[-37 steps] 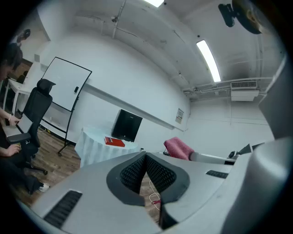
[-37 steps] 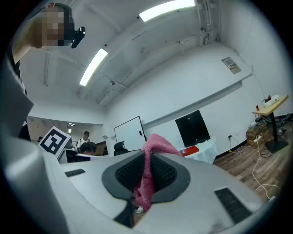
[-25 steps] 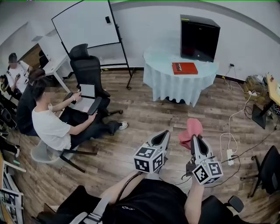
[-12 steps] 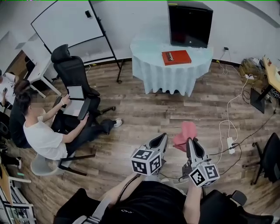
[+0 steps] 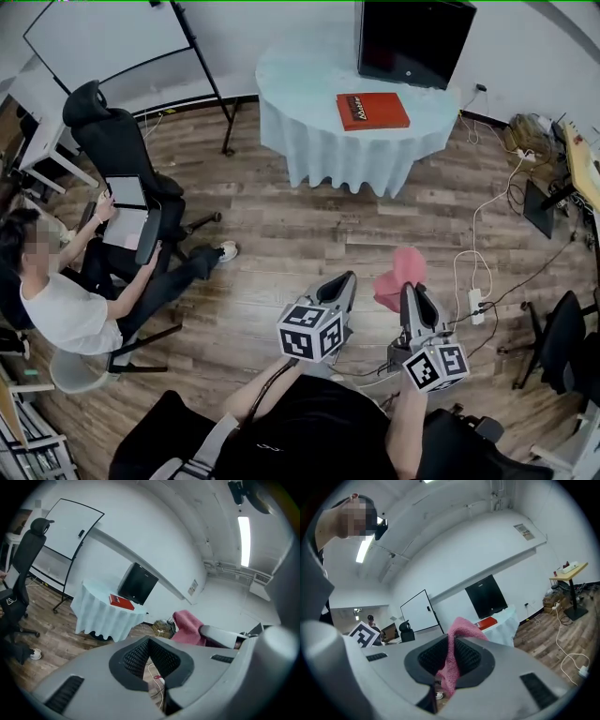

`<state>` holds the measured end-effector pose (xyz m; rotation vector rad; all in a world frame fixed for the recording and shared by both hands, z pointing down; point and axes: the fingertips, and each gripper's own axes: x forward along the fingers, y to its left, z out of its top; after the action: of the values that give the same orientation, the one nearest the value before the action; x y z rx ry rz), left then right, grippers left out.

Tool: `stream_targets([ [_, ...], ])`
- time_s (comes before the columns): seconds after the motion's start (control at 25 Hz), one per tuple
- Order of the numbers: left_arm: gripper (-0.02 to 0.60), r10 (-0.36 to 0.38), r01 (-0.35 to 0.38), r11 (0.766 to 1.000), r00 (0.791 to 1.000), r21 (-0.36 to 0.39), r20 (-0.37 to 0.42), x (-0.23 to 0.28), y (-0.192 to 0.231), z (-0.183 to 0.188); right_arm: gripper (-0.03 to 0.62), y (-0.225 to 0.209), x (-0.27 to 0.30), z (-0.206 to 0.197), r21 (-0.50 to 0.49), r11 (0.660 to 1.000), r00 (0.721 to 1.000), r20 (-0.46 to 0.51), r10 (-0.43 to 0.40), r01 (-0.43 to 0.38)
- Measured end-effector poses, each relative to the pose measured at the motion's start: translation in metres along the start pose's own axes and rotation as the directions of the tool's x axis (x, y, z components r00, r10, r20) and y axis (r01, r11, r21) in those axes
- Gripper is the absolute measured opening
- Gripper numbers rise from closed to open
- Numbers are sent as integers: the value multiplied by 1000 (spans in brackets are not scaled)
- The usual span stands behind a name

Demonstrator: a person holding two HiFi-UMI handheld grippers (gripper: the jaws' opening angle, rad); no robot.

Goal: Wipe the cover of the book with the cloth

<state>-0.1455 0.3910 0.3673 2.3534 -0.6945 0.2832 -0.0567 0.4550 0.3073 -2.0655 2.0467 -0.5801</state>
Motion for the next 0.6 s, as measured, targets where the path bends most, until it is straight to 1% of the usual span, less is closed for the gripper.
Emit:
stream_targets([
  [0.12, 14, 36, -35, 999, 999, -36, 2, 10, 39, 30, 40, 19, 57, 12, -16, 998, 998, -26, 56, -56],
  [0.24, 14, 76, -74, 994, 997, -79, 21, 16, 77, 59, 40, 36, 108, 10, -25, 994, 992, -74, 100, -102],
  [0.28, 14, 95, -93, 993, 995, -66, 29, 16, 89, 69, 40, 42, 121, 7, -27, 993, 989, -91, 113, -116],
  [0.32, 13, 119, -118, 993, 992, -27, 41, 16, 100, 81, 40, 49, 134, 5, -28, 991, 987, -103, 126, -130],
  [0.36, 12, 143, -144, 989, 988, 28, 56, 18, 109, 94, 40, 54, 145, 4, -29, 990, 985, -109, 137, -140],
  [0.4, 14, 156, -161, 984, 985, 80, 73, 21, 114, 107, 40, 57, 154, 4, -32, 989, 983, -111, 143, -147],
  [0.44, 14, 153, -162, 980, 984, 113, 89, 25, 116, 118, 40, 58, 161, 6, -37, 988, 983, -112, 145, -150],
  [0.48, 14, 136, -148, 981, 986, 125, 100, 30, 115, 128, 40, 55, 166, 9, -41, 988, 984, -111, 141, -147],
  [0.6, 14, 80, -93, 989, 990, 117, 113, 45, 108, 142, 40, 41, 179, 19, -60, 991, 988, -106, 114, -121],
])
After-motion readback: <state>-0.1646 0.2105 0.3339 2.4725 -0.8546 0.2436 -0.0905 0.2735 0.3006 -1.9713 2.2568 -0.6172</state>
